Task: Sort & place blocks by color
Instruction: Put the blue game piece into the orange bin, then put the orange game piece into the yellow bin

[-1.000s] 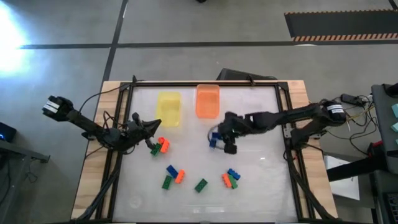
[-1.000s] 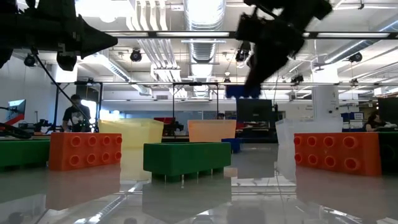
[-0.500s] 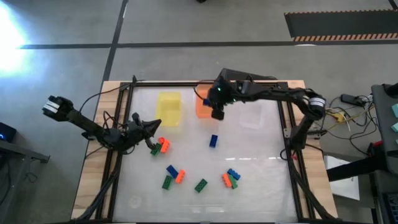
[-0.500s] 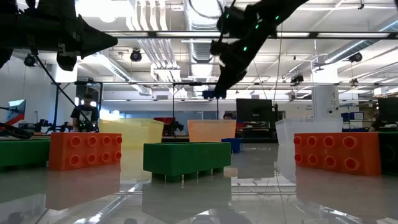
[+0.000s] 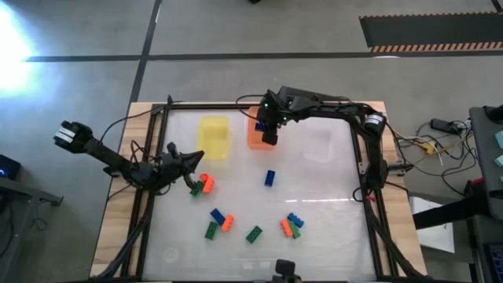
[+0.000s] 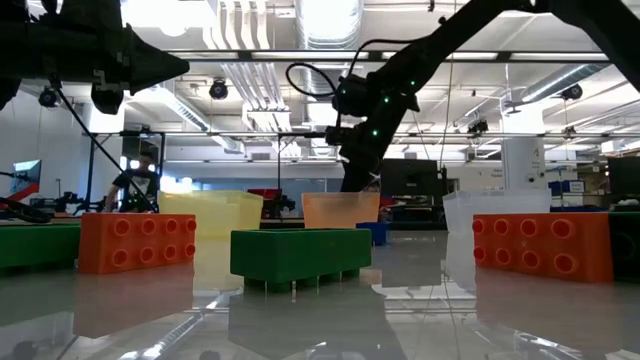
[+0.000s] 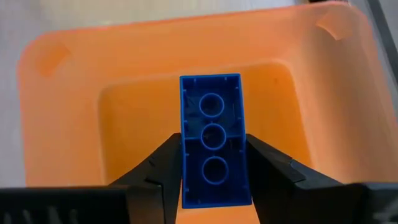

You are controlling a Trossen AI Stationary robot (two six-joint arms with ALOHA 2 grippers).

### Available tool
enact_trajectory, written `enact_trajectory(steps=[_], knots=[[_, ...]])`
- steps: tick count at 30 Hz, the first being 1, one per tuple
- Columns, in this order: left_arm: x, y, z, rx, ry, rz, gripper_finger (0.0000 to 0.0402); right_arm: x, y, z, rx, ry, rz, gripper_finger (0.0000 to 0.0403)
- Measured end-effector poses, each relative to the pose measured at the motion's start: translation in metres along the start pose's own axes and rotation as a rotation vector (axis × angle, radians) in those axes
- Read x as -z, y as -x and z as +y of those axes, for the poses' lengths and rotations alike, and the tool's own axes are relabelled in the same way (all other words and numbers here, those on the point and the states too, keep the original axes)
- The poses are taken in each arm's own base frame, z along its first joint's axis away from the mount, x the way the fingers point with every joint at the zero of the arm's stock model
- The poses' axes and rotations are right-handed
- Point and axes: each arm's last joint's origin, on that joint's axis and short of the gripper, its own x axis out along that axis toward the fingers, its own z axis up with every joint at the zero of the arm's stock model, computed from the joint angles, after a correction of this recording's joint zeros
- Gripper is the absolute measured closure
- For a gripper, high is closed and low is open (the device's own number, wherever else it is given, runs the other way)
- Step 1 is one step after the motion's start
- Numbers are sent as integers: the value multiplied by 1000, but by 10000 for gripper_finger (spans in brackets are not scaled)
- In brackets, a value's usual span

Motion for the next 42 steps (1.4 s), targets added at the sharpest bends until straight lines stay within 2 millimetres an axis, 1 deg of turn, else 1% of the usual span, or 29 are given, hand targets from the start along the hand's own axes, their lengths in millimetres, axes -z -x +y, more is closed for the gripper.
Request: enact_trajectory(steps=[5,9,13,15,18,22,25,29,33,36,39,42], knots=[[0,0,0,0,0,0,401,1,0,-1,1,-2,0,231],[0,0,0,0,1,-1,401,-2,6,-1,6,-8,-14,211],[0,0,0,0,5,0,401,-4,18,1,6,-31,-20,210],[0,0,0,0,6,0,401,-4,27,6,-2,-36,-11,213],[-1,-1,-2,0,10,-2,401,-8,42,18,-16,-35,-14,221],[-5,-5,-7,0,15,-5,401,-12,59,42,-41,-6,-35,232],[-8,-9,-12,1,21,-7,401,-14,70,65,-69,39,-59,240],[-10,-15,-22,3,35,0,401,-10,82,98,-101,93,-104,253],[-8,-21,-33,11,51,14,401,2,90,129,-140,133,-184,265],[-6,-25,-40,11,77,26,401,16,94,149,-171,158,-252,274],[-3,-30,-47,10,112,37,401,32,98,165,-169,177,-357,284],[-2,-35,-55,10,131,45,401,50,103,175,-143,194,-448,293]])
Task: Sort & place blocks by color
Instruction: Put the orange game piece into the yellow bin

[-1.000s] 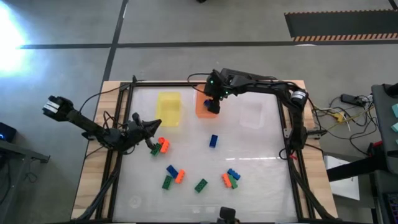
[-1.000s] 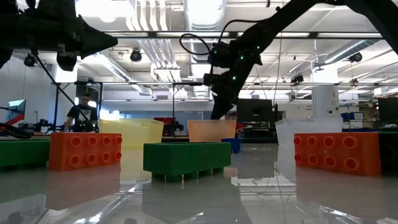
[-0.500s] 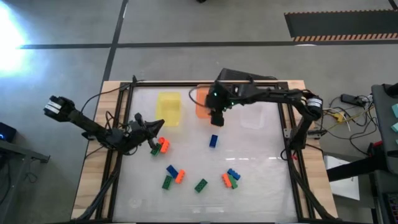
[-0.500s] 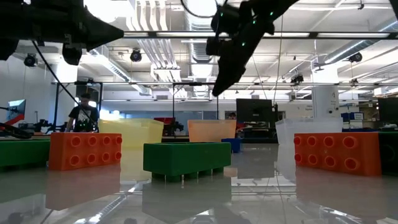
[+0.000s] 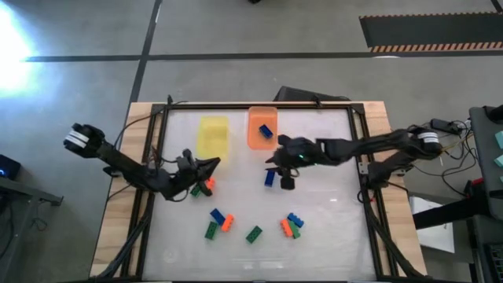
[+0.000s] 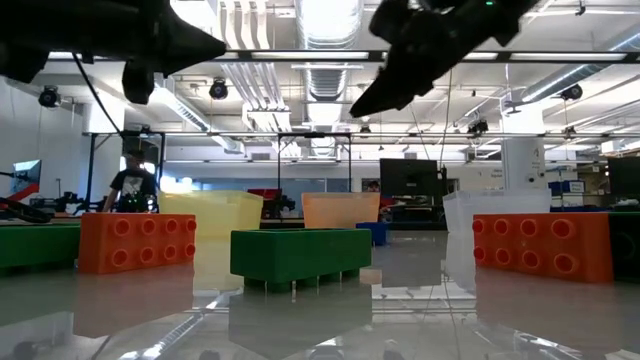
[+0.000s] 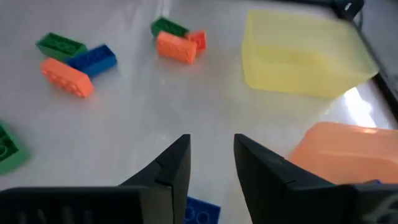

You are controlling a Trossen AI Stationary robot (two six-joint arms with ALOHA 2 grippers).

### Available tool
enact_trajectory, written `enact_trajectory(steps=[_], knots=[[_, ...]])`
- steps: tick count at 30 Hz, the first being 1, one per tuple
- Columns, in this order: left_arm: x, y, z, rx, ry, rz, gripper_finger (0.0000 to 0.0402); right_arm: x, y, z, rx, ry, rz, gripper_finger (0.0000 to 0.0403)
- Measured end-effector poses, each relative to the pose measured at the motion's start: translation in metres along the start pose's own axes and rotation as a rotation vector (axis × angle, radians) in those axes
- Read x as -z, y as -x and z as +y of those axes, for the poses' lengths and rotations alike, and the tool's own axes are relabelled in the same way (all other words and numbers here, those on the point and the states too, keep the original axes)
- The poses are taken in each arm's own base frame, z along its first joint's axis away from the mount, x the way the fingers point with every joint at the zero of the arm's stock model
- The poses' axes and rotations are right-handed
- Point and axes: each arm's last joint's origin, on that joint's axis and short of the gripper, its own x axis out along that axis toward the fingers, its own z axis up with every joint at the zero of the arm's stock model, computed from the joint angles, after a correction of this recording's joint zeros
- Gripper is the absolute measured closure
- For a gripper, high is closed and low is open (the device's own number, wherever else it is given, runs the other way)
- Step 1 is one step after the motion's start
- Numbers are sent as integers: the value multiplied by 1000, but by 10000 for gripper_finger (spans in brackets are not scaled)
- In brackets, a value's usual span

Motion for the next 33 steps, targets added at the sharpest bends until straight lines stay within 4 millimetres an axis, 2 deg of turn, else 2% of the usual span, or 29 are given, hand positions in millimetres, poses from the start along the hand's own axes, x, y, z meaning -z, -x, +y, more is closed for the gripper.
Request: enact_trajectory(steps=[4,10,19,23,28,33], knots=[[3,-7,-11,-2,26,28,401,16,16,10,8,27,-95,306],[7,-18,-27,-26,57,120,401,38,41,13,34,68,-256,327],[-1,-29,-47,-46,102,385,401,65,69,15,87,129,-468,349],[-10,-31,-54,-69,104,536,401,66,80,12,135,136,-506,351],[-29,-31,-57,-154,115,715,401,57,94,7,181,165,-574,351],[-36,-23,-54,-231,266,1026,401,49,102,4,206,185,-613,351]])
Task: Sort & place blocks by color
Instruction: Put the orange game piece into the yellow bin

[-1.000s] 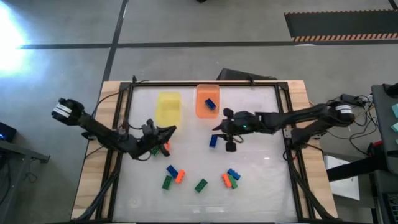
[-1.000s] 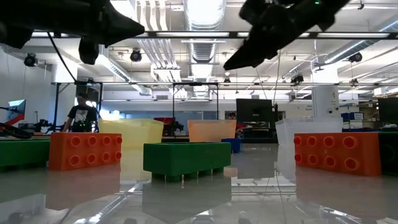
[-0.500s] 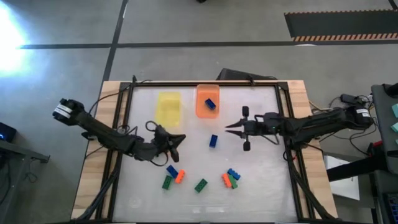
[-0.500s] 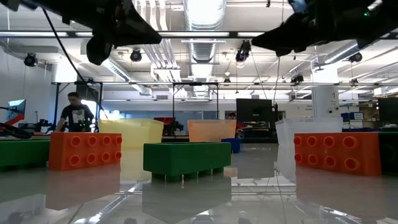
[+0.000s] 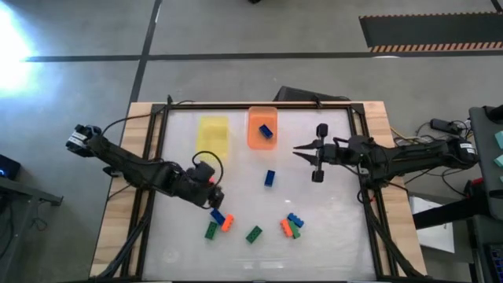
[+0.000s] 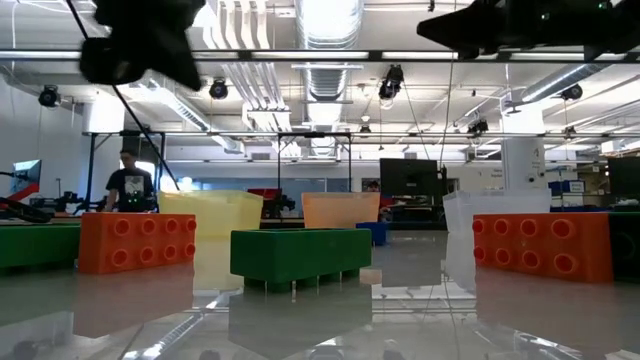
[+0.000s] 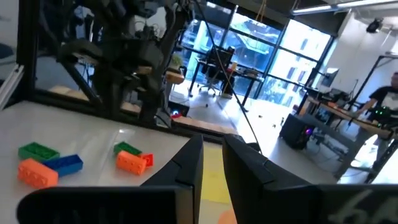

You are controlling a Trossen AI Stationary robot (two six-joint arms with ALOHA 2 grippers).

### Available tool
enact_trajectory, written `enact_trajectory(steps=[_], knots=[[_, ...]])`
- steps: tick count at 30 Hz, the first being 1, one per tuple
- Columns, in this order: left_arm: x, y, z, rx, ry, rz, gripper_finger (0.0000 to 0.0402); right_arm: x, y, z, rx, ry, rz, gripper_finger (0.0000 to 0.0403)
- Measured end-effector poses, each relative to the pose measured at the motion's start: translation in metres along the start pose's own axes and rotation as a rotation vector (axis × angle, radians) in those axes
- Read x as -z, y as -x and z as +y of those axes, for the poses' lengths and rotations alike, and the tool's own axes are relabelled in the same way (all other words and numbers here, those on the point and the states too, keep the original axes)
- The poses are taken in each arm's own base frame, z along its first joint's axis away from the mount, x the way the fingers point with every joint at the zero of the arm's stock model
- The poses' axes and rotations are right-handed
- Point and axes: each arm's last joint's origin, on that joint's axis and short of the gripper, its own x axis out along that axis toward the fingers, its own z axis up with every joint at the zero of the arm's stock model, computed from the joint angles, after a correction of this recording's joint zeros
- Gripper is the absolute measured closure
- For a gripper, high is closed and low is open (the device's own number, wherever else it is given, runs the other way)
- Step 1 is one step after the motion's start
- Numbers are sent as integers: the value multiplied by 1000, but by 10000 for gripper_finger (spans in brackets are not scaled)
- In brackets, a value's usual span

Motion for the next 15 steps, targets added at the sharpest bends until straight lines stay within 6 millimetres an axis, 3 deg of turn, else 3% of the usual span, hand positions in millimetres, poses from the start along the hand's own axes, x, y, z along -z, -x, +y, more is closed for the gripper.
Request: enact_trajectory(steps=[3,6,11,15], knots=[[8,2,4,-20,98,234,401,1,0,1,-6,24,9,351],[17,0,11,-116,156,350,401,1,0,1,-5,26,9,351],[23,-12,26,-340,136,359,401,1,-1,1,-6,24,11,351],[22,-28,27,-398,105,306,401,2,-1,1,-7,31,14,351]])
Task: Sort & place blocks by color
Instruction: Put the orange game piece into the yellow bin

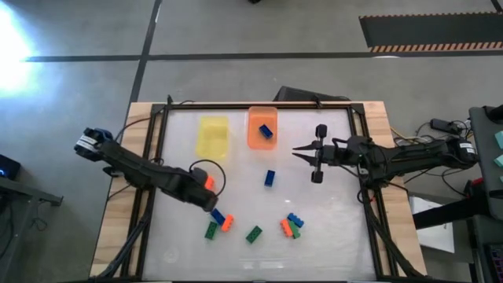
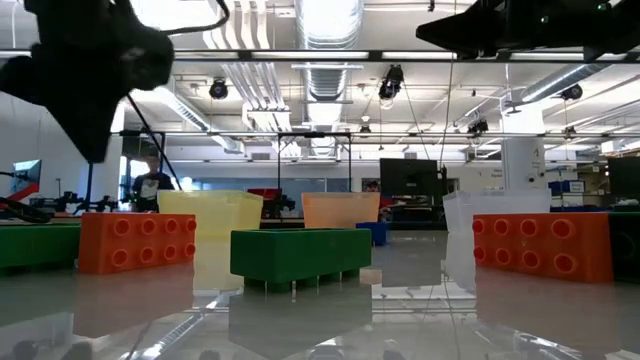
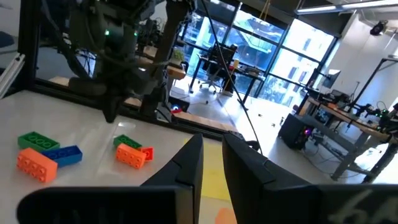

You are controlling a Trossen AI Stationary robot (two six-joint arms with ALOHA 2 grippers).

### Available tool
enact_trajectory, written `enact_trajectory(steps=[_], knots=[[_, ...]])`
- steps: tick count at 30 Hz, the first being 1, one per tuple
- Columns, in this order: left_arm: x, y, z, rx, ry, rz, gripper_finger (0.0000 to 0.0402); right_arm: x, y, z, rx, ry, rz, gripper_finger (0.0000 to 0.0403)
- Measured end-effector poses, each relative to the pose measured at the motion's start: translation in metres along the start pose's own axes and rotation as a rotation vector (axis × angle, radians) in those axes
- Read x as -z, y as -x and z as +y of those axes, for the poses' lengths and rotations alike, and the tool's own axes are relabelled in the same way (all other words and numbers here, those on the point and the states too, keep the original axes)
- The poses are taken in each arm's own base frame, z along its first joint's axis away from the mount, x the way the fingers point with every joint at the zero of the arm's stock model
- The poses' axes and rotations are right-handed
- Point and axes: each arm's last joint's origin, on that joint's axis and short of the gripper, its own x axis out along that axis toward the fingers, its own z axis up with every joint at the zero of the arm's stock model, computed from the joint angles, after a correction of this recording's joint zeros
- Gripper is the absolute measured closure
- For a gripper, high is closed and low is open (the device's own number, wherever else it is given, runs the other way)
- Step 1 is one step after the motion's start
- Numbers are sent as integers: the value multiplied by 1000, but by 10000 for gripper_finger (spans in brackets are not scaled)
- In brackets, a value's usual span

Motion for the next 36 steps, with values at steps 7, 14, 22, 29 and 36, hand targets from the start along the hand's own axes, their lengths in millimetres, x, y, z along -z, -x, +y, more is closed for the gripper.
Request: enact_trajectory(steps=[7,14,22,29,36], knots=[[-4,-23,-8,-83,-16,-34,401,-1,0,0,2,18,-2,351],[-9,-28,-8,-107,-42,-32,363,-1,0,0,1,18,2,351],[-19,-34,-2,-121,-17,-106,261,0,0,0,-1,19,5,351],[-19,-49,-3,-119,-8,-129,224,0,0,-1,27,18,19,351],[-20,-59,-6,-144,-16,-136,224,3,-2,0,25,20,35,351]])
